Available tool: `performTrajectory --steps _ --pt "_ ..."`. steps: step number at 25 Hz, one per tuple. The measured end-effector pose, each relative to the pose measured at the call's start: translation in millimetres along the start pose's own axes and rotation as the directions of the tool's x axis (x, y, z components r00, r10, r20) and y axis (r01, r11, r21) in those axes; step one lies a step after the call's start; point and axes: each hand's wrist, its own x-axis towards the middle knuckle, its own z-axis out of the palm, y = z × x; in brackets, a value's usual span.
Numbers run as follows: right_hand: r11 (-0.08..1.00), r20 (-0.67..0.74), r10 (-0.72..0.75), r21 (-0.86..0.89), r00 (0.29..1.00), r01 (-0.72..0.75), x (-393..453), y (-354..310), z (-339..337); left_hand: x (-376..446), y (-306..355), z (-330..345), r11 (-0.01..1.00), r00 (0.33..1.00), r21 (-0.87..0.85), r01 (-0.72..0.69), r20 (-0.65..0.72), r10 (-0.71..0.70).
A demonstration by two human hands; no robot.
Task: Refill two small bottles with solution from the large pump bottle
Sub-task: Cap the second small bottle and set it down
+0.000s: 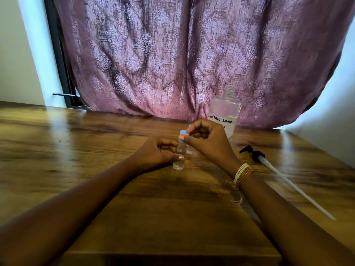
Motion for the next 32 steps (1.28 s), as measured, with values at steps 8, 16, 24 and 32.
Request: performTrajectory --steps 8,16,24,32 --pt "0.987 0.182 -0.052 -0.141 0.982 0.078 0.9 -0.5 -2.8 1.0 -1.7 1.1 0.999 0.999 0.042 0.035 -0.014 -0.034" --pt "0.988 0.178 0.019 -0.154 0.984 0.009 -5.9 -2.0 12.3 -1.2 3.7 3.4 0.985 0.999 0.167 -0.038 -0.009 0.040" --pt "0.995 0.199 0.098 -0.016 0.975 -0.097 -3.7 0.3 7.1 0.1 1.3 2.8 0.977 0.999 0.211 -0.038 -0.023 0.043" --pt "0.993 0.202 0.120 -0.003 0.972 -0.122 -1.7 0.5 2.2 -0.5 4.4 5.5 0.978 0.999 0.209 -0.024 -0.016 0.028"
